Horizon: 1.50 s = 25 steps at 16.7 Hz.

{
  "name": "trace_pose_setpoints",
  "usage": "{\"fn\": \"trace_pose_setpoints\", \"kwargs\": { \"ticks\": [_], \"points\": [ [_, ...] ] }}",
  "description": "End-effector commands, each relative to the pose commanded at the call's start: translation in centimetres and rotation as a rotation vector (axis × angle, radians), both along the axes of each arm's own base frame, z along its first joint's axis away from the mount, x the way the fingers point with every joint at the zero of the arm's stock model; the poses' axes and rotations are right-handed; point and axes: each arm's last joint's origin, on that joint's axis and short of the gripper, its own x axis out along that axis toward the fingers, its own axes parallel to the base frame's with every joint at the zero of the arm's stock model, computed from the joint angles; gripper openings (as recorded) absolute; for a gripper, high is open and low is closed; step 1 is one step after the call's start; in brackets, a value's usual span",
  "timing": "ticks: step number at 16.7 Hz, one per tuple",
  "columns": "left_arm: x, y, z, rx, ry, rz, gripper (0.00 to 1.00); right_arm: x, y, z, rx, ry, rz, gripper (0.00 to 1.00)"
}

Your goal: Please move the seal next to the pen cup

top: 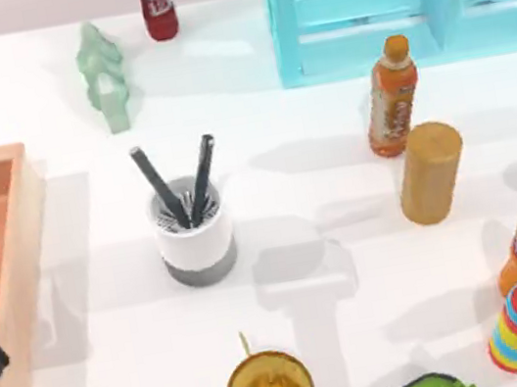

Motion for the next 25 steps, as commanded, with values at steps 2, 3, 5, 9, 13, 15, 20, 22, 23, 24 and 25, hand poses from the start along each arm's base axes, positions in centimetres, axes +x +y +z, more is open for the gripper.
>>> {"fn": "trace_pose_setpoints", "kwargs": {
  "ticks": [2, 3, 5, 9, 13, 15, 20, 22, 23, 24, 25],
  "points": [
    [0.0, 0.0, 0.0, 0.0, 0.0, 0.0, 1.0, 0.0, 0.0, 0.0, 0.0, 0.0, 0.0, 1.0],
    [0.0, 0.0, 0.0, 0.0, 0.0, 0.0, 1.0, 0.0, 0.0, 0.2, 0.0, 0.009, 0.0, 1.0],
    [0.0, 0.0, 0.0, 0.0, 0.0, 0.0, 1.0, 0.0, 0.0, 1.0, -0.001, 0.055, -0.001, 1.0],
    [0.0, 0.0, 0.0, 0.0, 0.0, 0.0, 1.0, 0.9, 0.0, 4.9, -0.002, 0.243, -0.005, 1.0],
    [0.0, 0.0, 0.0, 0.0, 0.0, 0.0, 1.0, 4.4, 0.0, 10.1, -0.004, 0.521, -0.009, 1.0],
    [0.0, 0.0, 0.0, 0.0, 0.0, 0.0, 1.0, 7.4, -0.1, 12.2, -0.004, 0.683, -0.011, 1.0],
    [0.0, 0.0, 0.0, 0.0, 0.0, 0.0, 1.0, 16.9, -0.2, 14.1, -0.002, 1.085, -0.012, 1.0],
    [0.0, 0.0, 0.0, 0.0, 0.0, 0.0, 1.0, 20.6, -0.3, 13.4, 0.0, 1.225, -0.011, 1.0],
    [0.0, 0.0, 0.0, 0.0, 0.0, 0.0, 1.0, 22.3, -0.4, 12.9, 0.001, 1.29, -0.011, 1.0],
    [0.0, 0.0, 0.0, 0.0, 0.0, 0.0, 1.0, 23.7, -0.4, 12.3, 0.002, 1.348, -0.011, 1.0],
    [0.0, 0.0, 0.0, 0.0, 0.0, 0.0, 1.0, 25.0, -0.5, 11.6, 0.003, 1.401, -0.01, 1.0]
  ]
}}
